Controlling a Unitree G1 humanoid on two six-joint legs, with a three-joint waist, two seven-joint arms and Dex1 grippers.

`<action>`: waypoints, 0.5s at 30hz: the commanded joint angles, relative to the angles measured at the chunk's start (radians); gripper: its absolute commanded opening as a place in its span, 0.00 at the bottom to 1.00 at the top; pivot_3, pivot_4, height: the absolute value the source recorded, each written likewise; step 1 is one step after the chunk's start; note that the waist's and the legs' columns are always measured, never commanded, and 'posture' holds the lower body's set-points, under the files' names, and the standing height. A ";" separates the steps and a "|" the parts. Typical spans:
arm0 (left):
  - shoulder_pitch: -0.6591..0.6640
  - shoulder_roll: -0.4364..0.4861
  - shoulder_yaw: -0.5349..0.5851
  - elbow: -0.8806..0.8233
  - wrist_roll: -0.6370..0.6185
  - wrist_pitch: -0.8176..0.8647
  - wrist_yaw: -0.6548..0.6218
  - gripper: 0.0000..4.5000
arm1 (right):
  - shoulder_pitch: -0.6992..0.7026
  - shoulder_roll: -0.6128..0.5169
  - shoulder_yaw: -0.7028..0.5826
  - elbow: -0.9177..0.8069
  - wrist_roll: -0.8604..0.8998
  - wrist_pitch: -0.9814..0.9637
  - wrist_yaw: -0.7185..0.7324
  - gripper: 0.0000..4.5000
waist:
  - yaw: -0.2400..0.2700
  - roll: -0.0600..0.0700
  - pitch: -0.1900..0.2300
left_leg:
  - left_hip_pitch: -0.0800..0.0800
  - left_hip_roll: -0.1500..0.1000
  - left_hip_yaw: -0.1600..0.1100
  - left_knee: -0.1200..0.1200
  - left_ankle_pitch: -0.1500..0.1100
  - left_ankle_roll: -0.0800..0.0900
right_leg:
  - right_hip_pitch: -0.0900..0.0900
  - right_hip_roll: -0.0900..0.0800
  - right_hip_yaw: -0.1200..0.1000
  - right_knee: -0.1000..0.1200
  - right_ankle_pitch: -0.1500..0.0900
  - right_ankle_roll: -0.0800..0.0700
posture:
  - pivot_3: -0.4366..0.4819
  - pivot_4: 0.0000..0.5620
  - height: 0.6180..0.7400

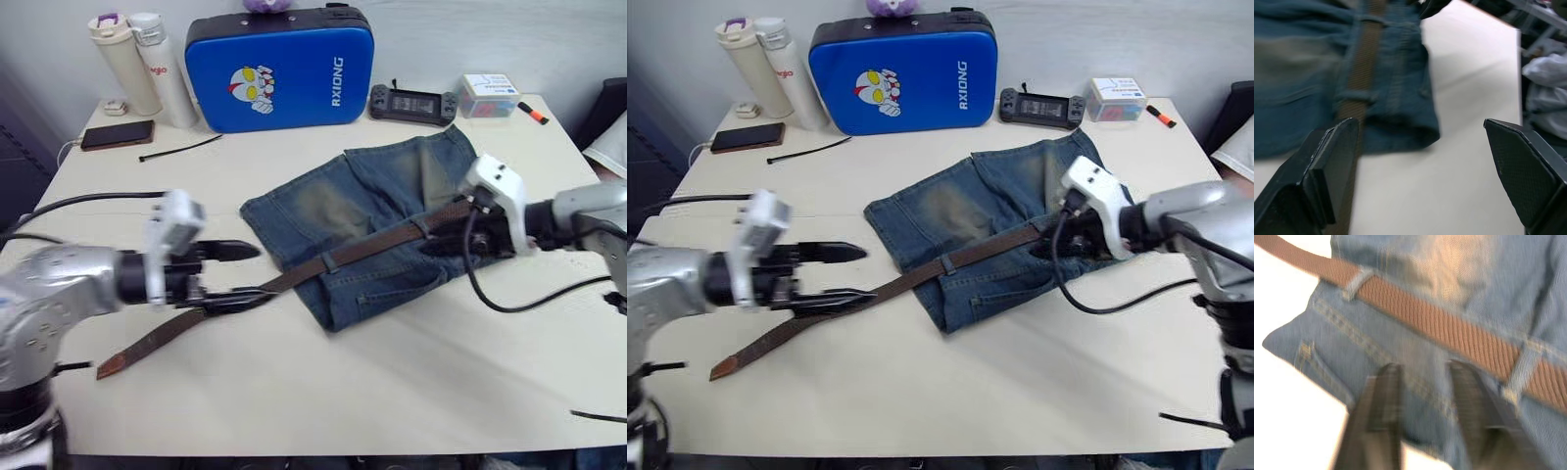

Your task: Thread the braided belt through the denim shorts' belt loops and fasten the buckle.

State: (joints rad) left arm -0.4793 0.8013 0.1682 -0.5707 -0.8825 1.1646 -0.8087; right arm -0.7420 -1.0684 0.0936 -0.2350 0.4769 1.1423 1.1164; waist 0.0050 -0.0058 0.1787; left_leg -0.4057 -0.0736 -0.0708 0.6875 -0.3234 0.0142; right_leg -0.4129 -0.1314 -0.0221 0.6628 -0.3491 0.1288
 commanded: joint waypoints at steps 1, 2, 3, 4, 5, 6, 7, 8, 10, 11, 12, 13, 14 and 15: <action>-0.075 -0.051 -0.174 0.028 0.080 -0.052 0.027 1.00 | 0.035 -0.063 -0.066 -0.082 0.041 0.017 0.011 0.89 | 0.000 -0.001 0.000 | 0.000 0.000 0.000 0.000 0.000 0.000 | 0.000 0.000 0.000 -0.001 0.000 0.000 | 0.48 0.27 0.48; -0.091 -0.061 -0.216 0.040 0.106 -0.071 0.024 1.00 | 0.048 -0.074 -0.075 -0.097 0.049 0.022 0.009 0.99 | -0.001 -0.001 0.001 | 0.000 0.000 0.001 0.000 0.000 0.000 | 0.000 0.000 0.000 -0.001 0.000 0.000 | 0.48 0.27 0.48; -0.132 -0.095 -0.322 0.084 0.180 -0.122 0.018 1.00 | 0.078 -0.092 -0.104 -0.125 0.058 0.038 -0.003 1.00 | -0.003 -0.001 0.001 | 0.000 0.000 0.002 0.001 0.000 0.000 | 0.000 0.000 0.000 0.000 0.000 0.000 | 0.48 0.27 0.48; -0.161 -0.120 -0.397 0.117 0.233 -0.159 0.013 1.00 | 0.100 -0.106 -0.125 -0.144 0.066 0.049 -0.013 1.00 | 0.002 -0.001 0.001 | 0.000 0.000 0.002 0.001 0.000 0.000 | 0.000 0.001 0.000 -0.001 0.000 0.000 | 0.48 0.27 0.48; -0.196 -0.159 -0.461 0.168 0.285 -0.187 0.023 1.00 | 0.129 -0.123 -0.151 -0.170 0.067 0.057 -0.029 1.00 | 0.006 -0.001 0.001 | 0.000 0.000 0.002 0.001 0.000 0.000 | 0.000 0.001 -0.001 -0.001 0.000 0.000 | 0.48 0.27 0.48; -0.218 -0.186 -0.500 0.204 0.319 -0.207 0.029 1.00 | 0.150 -0.135 -0.169 -0.188 0.067 0.062 -0.041 1.00 | 0.012 -0.001 0.001 | 0.000 0.000 0.002 0.002 0.000 0.000 | 0.000 0.001 -0.002 -0.002 0.000 0.000 | 0.48 0.27 0.48; -0.236 -0.217 -0.538 0.243 0.351 -0.234 0.024 1.00 | 0.176 -0.144 -0.199 -0.207 0.072 0.085 -0.059 1.00 | 0.018 -0.002 0.001 | 0.000 0.000 0.002 0.002 0.000 0.000 | 0.000 0.001 -0.002 -0.001 0.000 0.000 | 0.48 0.27 0.48; -0.254 -0.244 -0.578 0.280 0.385 -0.261 0.018 1.00 | 0.203 -0.153 -0.232 -0.226 0.079 0.107 -0.073 1.00 | 0.021 -0.002 0.001 | -0.001 0.000 0.003 0.003 0.000 0.001 | 0.000 0.001 -0.003 -0.001 0.000 0.001 | 0.48 0.27 0.48; -0.277 -0.279 -0.640 0.337 0.448 -0.317 -0.002 1.00 | 0.251 -0.168 -0.283 -0.256 0.093 0.135 -0.093 1.00 | 0.022 -0.002 0.001 | -0.001 0.000 0.003 0.004 0.000 0.001 | 0.000 0.001 -0.002 -0.001 0.000 0.001 | 0.48 0.27 0.48; -0.291 -0.301 -0.672 0.380 0.490 -0.343 0.006 1.00 | 0.277 -0.174 -0.314 -0.277 0.098 0.154 -0.106 1.00 | 0.021 -0.002 0.001 | -0.001 0.000 0.003 0.005 0.000 0.001 | 0.000 0.001 -0.002 -0.001 0.001 0.001 | 0.48 0.27 0.48; -0.301 -0.317 -0.701 0.414 0.528 -0.370 0.006 1.00 | 0.297 -0.177 -0.340 -0.294 0.103 0.172 -0.117 1.00 | 0.021 -0.002 0.001 | -0.001 0.000 0.003 0.005 0.000 0.001 | 0.000 0.001 -0.002 -0.001 0.001 0.001 | 0.48 0.27 0.48; -0.310 -0.330 -0.733 0.450 0.570 -0.398 0.008 1.00 | 0.316 -0.177 -0.367 -0.311 0.110 0.193 -0.128 1.00 | 0.023 -0.002 0.001 | -0.001 0.000 0.003 0.005 0.000 0.001 | 0.000 0.001 -0.002 -0.001 0.001 0.001 | 0.48 0.27 0.48; -0.315 -0.342 -0.754 0.480 0.603 -0.421 0.008 1.00 | 0.332 -0.178 -0.390 -0.326 0.118 0.208 -0.137 1.00 | 0.024 -0.002 0.001 | -0.001 0.000 0.002 0.005 0.000 0.001 | 0.000 0.001 -0.003 -0.001 0.001 0.001 | 0.48 0.27 0.48; -0.315 -0.358 -0.765 0.508 0.624 -0.440 0.003 0.94 | 0.351 -0.184 -0.412 -0.342 0.124 0.222 -0.144 1.00 | 0.025 -0.002 0.001 | -0.001 0.000 0.002 0.006 0.000 0.001 | 0.000 0.001 -0.003 -0.001 0.001 0.001 | 0.48 0.27 0.48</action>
State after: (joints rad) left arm -0.7842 0.4537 -0.5753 -0.0872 -0.3027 0.7670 -0.8010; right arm -0.3944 -1.2241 -0.2543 -0.5344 0.5868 1.3413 0.9858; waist 0.0297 -0.0077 0.1799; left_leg -0.4069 -0.0742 -0.0683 0.6932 -0.3232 0.0154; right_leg -0.4124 -0.1309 -0.0251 0.6624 -0.3485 0.1300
